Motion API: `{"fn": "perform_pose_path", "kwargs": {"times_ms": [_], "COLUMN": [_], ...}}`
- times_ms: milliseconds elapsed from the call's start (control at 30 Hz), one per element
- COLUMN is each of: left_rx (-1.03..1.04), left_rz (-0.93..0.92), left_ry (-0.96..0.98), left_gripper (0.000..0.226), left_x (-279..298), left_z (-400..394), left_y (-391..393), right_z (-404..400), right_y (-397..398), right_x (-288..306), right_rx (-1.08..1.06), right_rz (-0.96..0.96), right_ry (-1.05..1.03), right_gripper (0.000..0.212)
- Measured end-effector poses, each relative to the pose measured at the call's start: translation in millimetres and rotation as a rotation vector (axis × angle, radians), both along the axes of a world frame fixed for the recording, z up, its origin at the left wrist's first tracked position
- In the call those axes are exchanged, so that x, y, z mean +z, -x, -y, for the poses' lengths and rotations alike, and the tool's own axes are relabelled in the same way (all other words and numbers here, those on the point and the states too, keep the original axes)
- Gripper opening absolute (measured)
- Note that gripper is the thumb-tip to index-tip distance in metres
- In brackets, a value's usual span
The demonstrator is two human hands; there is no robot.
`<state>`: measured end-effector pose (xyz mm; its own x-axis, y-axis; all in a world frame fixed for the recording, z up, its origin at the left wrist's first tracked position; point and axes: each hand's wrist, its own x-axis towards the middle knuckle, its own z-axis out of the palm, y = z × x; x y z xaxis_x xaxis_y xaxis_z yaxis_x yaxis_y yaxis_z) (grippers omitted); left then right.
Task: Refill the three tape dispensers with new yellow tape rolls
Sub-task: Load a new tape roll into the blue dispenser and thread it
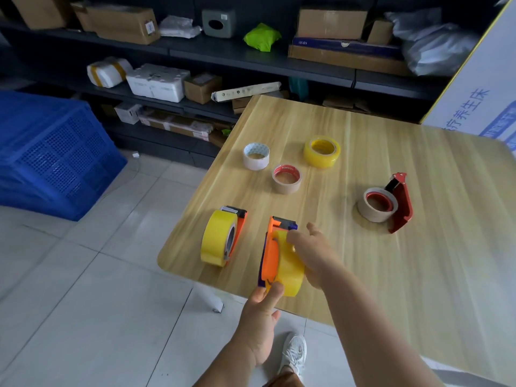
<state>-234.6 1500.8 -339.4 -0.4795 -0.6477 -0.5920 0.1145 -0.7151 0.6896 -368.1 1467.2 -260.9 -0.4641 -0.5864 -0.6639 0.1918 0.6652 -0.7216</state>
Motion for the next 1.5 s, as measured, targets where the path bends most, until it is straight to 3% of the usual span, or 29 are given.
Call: {"fn": "perform_pose_path", "kwargs": {"times_ms": [167,367,533,967,1167,1233,1333,1500], "left_rx": [0.059,0.067,0.088,0.121,0.184,0.185,0.163,0.102], "left_rz": [0.056,0.039,0.054,0.062,0.052,0.066,0.129,0.321], "left_ry": [-0.12,-0.186,-0.214,-0.249,-0.308,-0.302,-0.245,-0.124], "left_gripper": [0.064,0.07,0.06,0.059,0.072,0.066,0.037,0.045], "left_x": [3,10,12,6,6,6,4,15], "left_z": [11,24,31,33,29,30,33,40], "left_y": [5,21,29,30,38,34,30,26], "right_z": [5,16,24,25,28,28,29,30], "right_y": [-4,2,1,4,8,4,0,1], "right_x": [-14,-23,-32,-49,-49,-51,-54,-58], "right_rx": [-0.106,-0.17,-0.205,-0.201,-0.176,-0.181,-0.192,-0.205], "right_rz": [0.14,0.149,0.134,0.104,0.077,0.066,0.067,0.08], "right_ry": [0.064,0.11,0.109,0.044,0.026,0.024,0.033,0.037], "right_gripper": [0.086,0.088,0.088,0.056,0.048,0.05,0.054,0.058]}}
